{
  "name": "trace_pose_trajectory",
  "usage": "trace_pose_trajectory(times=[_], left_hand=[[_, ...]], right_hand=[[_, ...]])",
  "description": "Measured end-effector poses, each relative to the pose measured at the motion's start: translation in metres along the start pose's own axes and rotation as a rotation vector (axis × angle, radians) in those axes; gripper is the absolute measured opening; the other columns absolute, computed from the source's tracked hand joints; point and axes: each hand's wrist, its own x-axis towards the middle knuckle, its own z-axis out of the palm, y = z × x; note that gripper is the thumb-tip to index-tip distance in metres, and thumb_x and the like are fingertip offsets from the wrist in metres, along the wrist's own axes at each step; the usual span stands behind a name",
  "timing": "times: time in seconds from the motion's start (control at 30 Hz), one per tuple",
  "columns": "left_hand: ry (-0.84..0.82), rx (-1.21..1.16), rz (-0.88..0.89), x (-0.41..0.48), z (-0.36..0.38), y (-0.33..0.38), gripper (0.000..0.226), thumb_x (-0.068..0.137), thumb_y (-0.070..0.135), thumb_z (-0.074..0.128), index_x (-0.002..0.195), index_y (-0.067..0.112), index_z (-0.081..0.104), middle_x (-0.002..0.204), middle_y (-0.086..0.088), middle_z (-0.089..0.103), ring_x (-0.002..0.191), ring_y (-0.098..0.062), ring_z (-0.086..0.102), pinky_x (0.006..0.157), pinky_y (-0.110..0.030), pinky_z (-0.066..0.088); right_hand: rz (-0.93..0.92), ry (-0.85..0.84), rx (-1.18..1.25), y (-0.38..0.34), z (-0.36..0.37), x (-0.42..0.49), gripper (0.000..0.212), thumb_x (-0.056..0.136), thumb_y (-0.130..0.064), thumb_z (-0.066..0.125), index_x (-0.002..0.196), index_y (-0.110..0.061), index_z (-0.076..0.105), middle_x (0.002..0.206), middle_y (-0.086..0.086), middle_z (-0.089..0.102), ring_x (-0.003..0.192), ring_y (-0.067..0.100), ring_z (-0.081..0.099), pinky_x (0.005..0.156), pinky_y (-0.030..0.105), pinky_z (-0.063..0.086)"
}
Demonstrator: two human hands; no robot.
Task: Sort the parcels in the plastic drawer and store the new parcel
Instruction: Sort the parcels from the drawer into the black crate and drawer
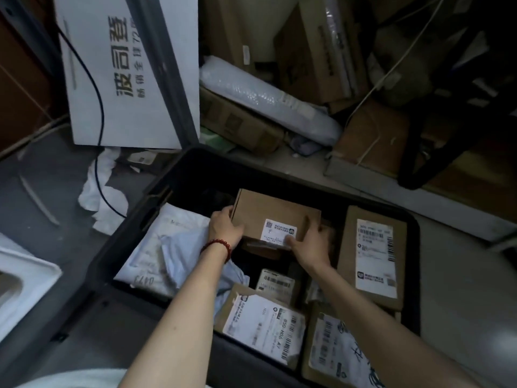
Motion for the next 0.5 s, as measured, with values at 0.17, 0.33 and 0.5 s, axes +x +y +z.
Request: trace_pose_trajectory(times=[0.17,0.33,0.5], left_hand=[[-0.112,0.059,0.06,0.008,0.024,-0.007,0.063,0.091,0.025,0.061,0.147,0.016,0.033,0.143,-0.012,0.04,0.127,-0.028,0.046,0.101,-0.03,0.038],[-0.217,0.17,0.192,0.007,0.04,-0.014,0.064,0.092,0.034,0.058,0.148,0.017,0.031,0.153,-0.005,0.031,0.135,-0.024,0.038,0.109,-0.031,0.034],[-0.265,0.451,0.236,0.005,0.041,-0.011,0.067,0.094,0.049,0.045,0.152,0.029,0.017,0.161,0.0,0.004,0.146,-0.029,0.012,0.115,-0.046,0.023]], right_hand=[[-0.004,0.049,-0.062,0.01,0.008,0.001,0.068,0.095,-0.024,0.058,0.151,-0.016,0.021,0.159,0.015,-0.008,0.147,0.035,0.009,0.116,0.038,0.02],[-0.178,0.159,-0.374,0.018,0.016,0.008,0.054,0.096,-0.025,0.051,0.145,-0.01,0.032,0.158,0.018,0.008,0.147,0.032,0.002,0.121,0.042,0.005],[-0.143,0.086,-0.369,0.014,0.018,0.01,0.058,0.097,-0.028,0.049,0.148,-0.013,0.027,0.159,0.014,0.008,0.147,0.032,0.006,0.118,0.041,0.014]])
